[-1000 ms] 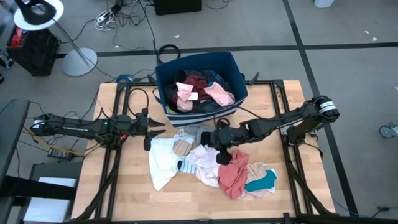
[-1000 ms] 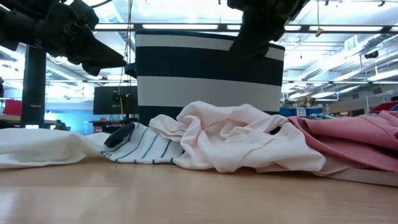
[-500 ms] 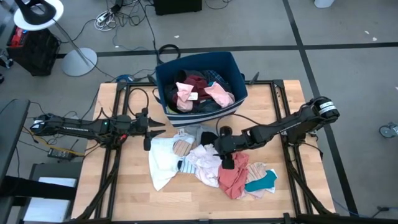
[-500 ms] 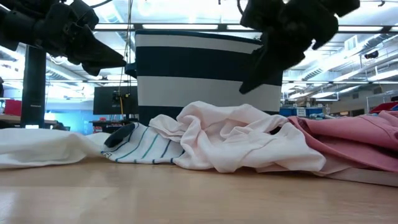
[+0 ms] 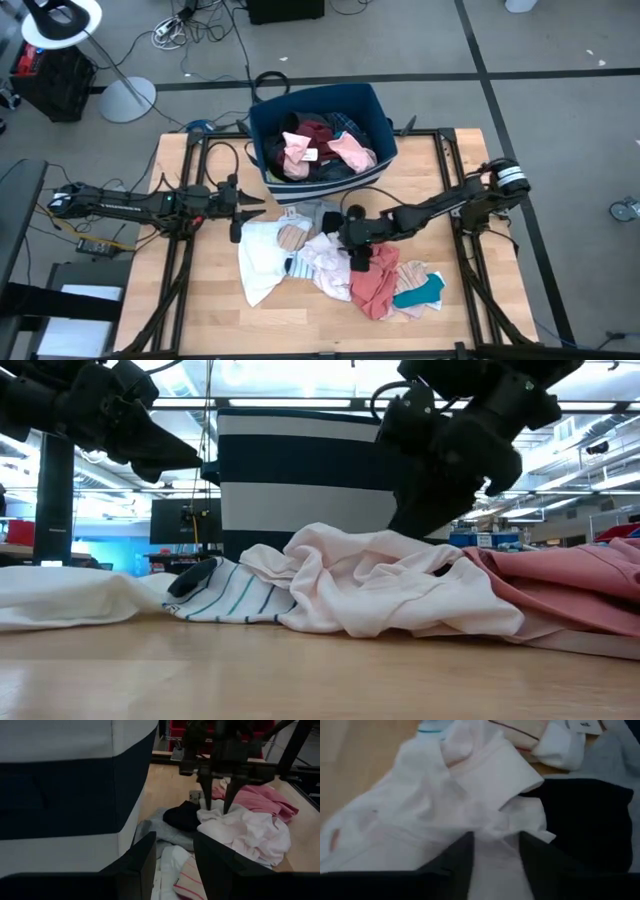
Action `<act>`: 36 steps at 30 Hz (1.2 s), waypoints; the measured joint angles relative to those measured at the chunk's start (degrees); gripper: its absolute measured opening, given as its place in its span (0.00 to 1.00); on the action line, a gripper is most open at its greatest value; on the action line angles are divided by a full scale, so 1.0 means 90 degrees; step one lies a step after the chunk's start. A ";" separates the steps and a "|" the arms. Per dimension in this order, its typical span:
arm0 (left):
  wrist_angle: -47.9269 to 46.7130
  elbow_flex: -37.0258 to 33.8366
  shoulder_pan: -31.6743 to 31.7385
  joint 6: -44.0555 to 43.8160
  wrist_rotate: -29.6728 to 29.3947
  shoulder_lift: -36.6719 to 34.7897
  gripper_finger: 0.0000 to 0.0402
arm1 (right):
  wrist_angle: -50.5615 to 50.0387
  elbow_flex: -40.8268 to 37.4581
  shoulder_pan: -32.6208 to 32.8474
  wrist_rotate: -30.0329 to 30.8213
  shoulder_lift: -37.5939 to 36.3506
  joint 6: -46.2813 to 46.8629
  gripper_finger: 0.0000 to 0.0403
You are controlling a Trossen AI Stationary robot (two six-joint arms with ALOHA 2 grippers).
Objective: Sort clothes
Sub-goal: Put the white underwear into the blue laundry bin
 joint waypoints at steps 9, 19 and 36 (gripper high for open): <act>-0.0007 -0.0002 0.0001 -0.0002 0.0008 0.0002 0.34 | -0.0507 0.0291 0.0054 0.0316 -0.0525 -0.0332 0.01; 0.0044 -0.0002 0.0001 0.0010 0.0010 0.0015 0.34 | -0.1557 0.1809 -0.0001 0.0911 -0.0931 -0.1677 0.00; 0.0040 -0.0002 0.0001 0.0023 0.0010 0.0015 0.34 | -0.1950 0.6023 -0.1419 0.1300 -0.0965 -0.4114 0.00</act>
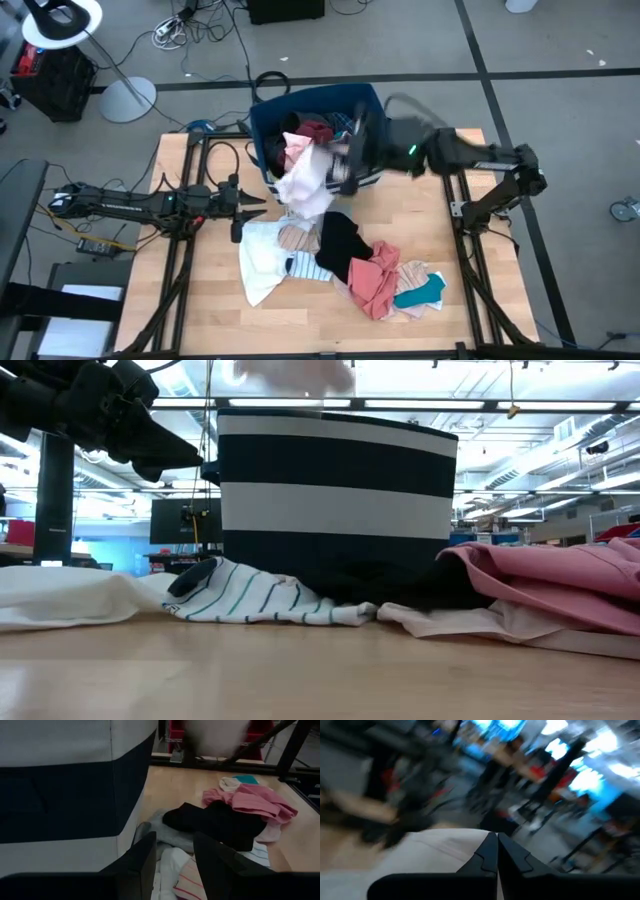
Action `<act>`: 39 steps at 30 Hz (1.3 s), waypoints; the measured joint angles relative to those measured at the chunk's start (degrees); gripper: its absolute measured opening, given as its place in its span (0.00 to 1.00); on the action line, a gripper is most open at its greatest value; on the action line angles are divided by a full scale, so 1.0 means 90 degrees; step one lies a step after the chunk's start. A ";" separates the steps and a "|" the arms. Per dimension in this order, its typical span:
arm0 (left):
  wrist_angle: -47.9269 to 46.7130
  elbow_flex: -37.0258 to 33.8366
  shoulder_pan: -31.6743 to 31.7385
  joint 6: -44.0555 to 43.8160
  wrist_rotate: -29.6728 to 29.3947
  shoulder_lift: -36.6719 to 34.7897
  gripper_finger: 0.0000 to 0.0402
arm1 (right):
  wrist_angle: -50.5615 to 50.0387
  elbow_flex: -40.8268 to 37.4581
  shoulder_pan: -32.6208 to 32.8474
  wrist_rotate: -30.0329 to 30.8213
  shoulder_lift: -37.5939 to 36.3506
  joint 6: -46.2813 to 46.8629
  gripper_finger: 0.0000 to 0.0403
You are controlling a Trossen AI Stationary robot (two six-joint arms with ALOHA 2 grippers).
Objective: Sort clothes
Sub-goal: Put the white underwear into the blue laundry bin
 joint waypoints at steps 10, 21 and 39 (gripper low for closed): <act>0.0000 0.0000 0.0000 0.0048 -0.0002 0.0000 0.34 | -0.0564 0.0506 -0.1236 -0.0055 0.0043 0.0469 0.00; 0.0038 0.0000 0.0000 0.0050 -0.0004 0.0000 0.34 | -0.1483 -0.0811 -0.2002 -0.0400 0.0316 0.2389 0.02; 0.0022 0.0002 0.0000 0.0050 -0.0005 0.0002 0.34 | -0.1423 -0.1770 -0.2705 -0.2304 0.1908 0.4159 0.37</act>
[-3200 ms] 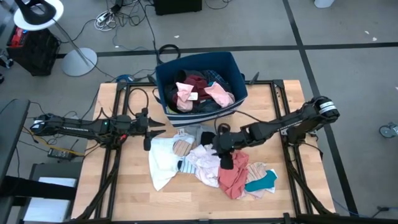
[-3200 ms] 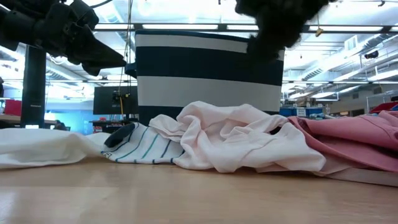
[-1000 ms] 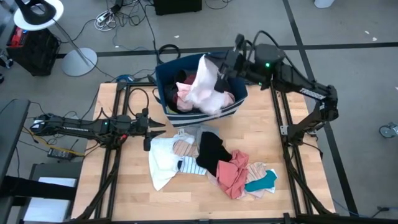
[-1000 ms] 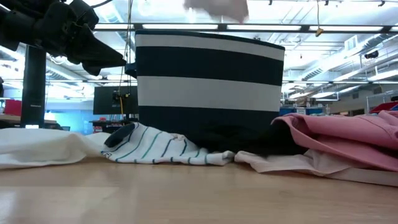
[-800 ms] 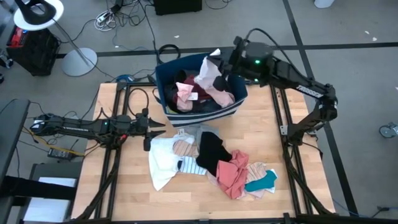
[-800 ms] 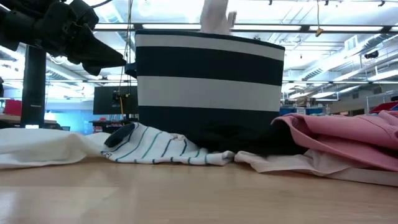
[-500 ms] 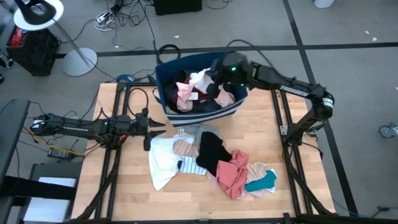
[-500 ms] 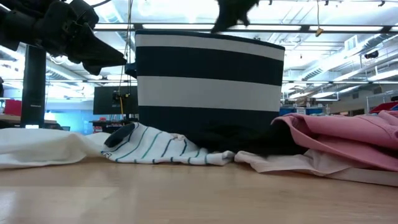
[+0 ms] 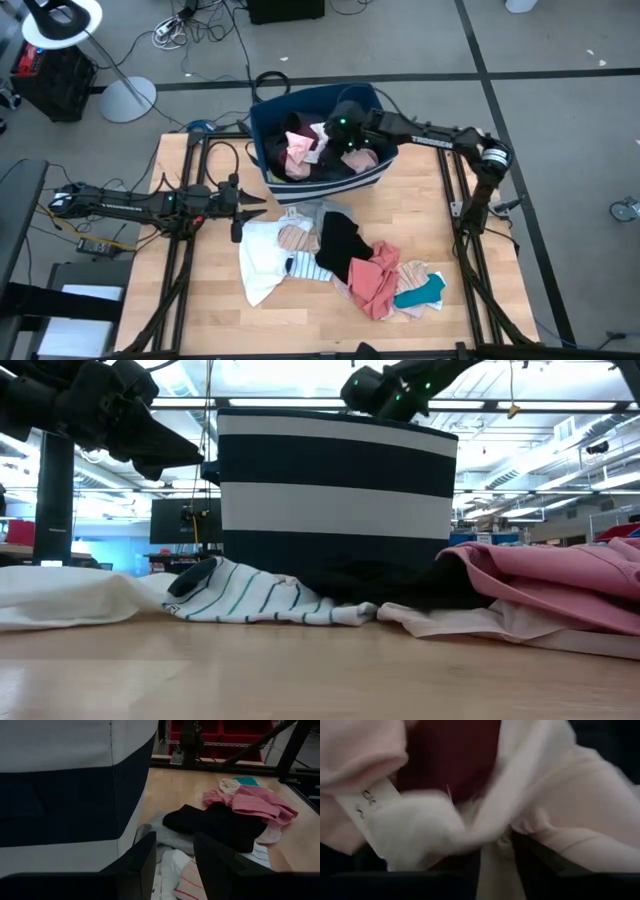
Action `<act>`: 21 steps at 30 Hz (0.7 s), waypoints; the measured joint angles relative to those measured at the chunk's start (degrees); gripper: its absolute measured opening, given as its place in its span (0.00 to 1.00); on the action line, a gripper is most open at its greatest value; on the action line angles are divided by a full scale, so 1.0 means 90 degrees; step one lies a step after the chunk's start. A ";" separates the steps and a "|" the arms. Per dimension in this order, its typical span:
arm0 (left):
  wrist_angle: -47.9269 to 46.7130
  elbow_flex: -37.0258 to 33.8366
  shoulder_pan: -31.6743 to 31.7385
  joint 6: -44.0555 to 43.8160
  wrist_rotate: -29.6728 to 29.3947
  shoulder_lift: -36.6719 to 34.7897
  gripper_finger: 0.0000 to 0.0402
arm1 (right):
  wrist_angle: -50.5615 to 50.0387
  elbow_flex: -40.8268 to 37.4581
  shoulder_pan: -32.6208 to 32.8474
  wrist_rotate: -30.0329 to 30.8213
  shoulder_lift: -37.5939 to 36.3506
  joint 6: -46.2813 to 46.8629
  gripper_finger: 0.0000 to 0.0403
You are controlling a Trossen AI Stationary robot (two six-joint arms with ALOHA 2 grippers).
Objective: Sort clothes
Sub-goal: Put the white underwear into the blue laundry bin, then put the pink underwear into the blue laundry bin
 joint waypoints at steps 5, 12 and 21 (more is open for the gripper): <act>-0.0029 0.0000 0.0000 0.0000 -0.0002 0.0000 0.34 | -0.0032 0.0000 0.0000 -0.0060 0.0009 -0.0222 0.50; -0.0040 0.0000 0.0000 0.0000 -0.0002 0.0000 0.34 | -0.0493 0.0462 -0.0041 -0.0004 -0.0921 -0.0048 0.56; -0.0068 0.0000 0.0000 0.0000 -0.0004 0.0000 0.34 | -0.1245 0.0712 0.0572 0.0364 -0.2557 -0.0312 0.48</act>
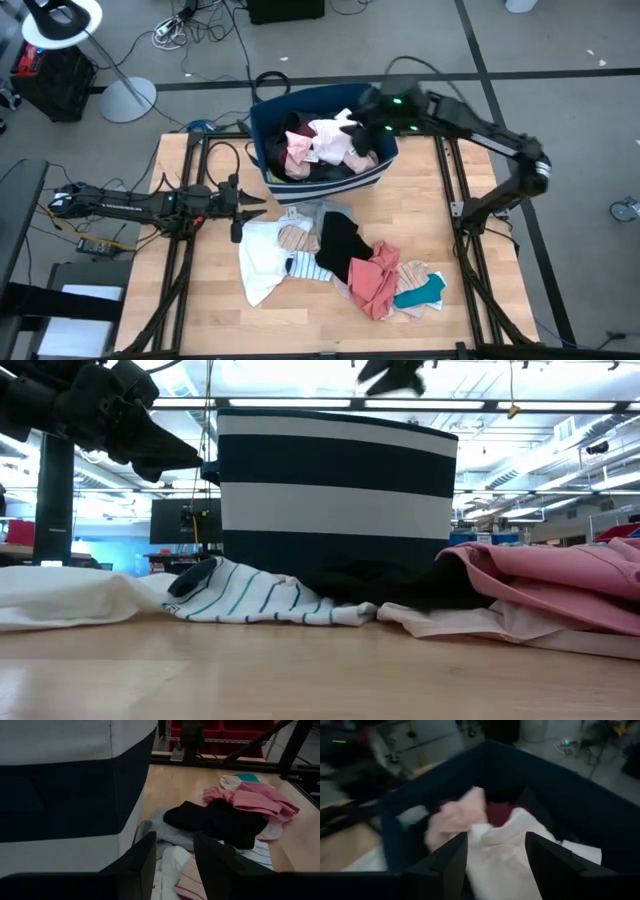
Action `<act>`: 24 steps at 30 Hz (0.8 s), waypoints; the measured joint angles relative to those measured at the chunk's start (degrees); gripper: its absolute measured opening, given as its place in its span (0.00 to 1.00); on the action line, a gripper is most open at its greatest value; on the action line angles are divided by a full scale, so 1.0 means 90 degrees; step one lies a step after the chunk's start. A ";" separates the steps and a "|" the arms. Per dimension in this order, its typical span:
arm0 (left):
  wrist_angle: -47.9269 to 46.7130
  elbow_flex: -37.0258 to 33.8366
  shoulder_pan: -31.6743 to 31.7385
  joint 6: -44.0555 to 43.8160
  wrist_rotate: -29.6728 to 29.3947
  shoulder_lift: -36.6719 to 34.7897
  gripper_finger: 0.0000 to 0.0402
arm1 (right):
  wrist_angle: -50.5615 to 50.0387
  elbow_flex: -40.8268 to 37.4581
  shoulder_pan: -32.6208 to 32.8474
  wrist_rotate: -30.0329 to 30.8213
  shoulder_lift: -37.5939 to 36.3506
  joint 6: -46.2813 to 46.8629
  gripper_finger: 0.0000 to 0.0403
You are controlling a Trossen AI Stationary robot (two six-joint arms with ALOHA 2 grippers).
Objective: Sort clothes
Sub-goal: Put the pink underwear into the blue laundry bin
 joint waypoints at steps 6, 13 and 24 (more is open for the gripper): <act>-0.0003 0.0000 0.0000 0.0000 -0.0060 0.0000 0.34 | -0.0797 -0.0438 0.1597 0.1051 -0.0636 0.0390 0.43; -0.0006 0.0000 0.0002 0.0000 -0.0152 -0.0001 0.34 | -0.0777 -0.2127 0.3465 0.2043 -0.0960 0.1911 0.41; -0.0009 0.0000 0.0002 -0.0002 -0.0151 -0.0002 0.34 | -0.0611 -0.4214 0.4788 0.1730 -0.0298 0.4651 0.41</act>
